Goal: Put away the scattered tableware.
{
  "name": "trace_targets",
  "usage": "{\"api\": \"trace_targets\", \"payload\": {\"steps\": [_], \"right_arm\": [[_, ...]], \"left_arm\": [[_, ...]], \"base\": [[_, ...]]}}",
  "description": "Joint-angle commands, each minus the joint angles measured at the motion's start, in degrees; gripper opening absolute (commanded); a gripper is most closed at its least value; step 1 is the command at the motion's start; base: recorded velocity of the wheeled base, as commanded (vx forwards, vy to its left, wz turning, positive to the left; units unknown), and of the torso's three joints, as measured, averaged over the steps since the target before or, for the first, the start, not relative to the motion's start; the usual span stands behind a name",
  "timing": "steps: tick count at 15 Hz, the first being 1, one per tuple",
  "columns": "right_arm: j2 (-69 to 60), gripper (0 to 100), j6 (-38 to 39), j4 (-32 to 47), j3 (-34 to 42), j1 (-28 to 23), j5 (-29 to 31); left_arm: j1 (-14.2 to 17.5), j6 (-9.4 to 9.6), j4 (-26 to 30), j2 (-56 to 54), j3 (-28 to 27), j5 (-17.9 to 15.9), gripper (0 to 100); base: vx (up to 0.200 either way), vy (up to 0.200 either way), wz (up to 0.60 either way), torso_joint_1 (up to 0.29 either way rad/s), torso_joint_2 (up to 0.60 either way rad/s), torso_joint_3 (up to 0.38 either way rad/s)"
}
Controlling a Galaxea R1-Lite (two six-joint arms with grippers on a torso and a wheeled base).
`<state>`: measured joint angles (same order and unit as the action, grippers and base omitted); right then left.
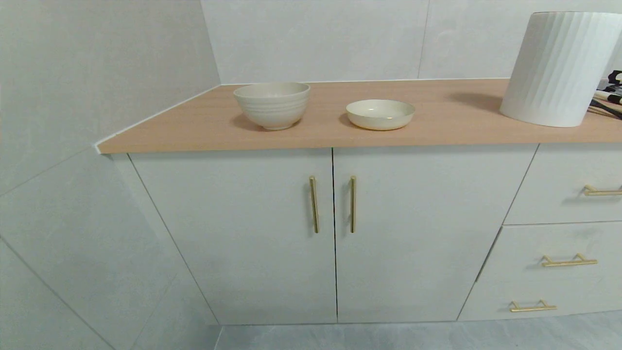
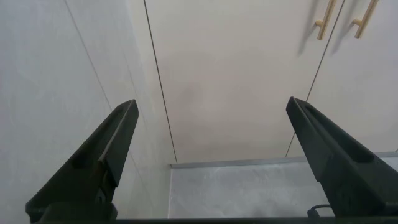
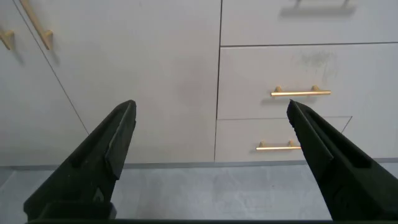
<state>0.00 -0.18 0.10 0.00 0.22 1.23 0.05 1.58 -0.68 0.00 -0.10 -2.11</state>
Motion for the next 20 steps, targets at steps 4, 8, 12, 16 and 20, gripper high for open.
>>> {"api": "trace_targets", "payload": {"steps": [4, 8, 12, 16, 20], "right_arm": [[5.4, 100, 0.4, -0.4, -10.6, 1.0, -4.1], [30.7, 100, 0.4, -0.2, -21.1, 2.0, -18.9], [50.3, 100, 3.8, -0.2, -33.4, 12.9, -22.9], [68.0, 100, 5.1, -2.1, -42.7, 20.2, -22.9], [84.7, 100, 5.7, -12.3, -49.0, 25.0, -23.0]], "left_arm": [[0.0, 0.0, 0.0, 0.0, 0.0, 0.0, 100], [0.0, 0.0, 0.0, 0.0, 0.0, 0.0, 100], [0.0, 0.0, 0.0, 0.0, 0.0, 0.0, 100], [0.0, 0.0, 0.0, 0.0, 0.0, 0.0, 100], [0.0, 0.0, 0.0, 0.0, 0.0, 0.0, 100]], "base": [[0.0, 0.0, 0.0, 0.0, 0.0, 0.0], [0.0, 0.0, 0.0, 0.0, 0.0, 0.0], [0.0, 0.0, 0.0, 0.0, 0.0, 0.0], [0.0, 0.0, 0.0, 0.0, 0.0, 0.0], [0.0, 0.0, 0.0, 0.0, 0.0, 0.0]]}}
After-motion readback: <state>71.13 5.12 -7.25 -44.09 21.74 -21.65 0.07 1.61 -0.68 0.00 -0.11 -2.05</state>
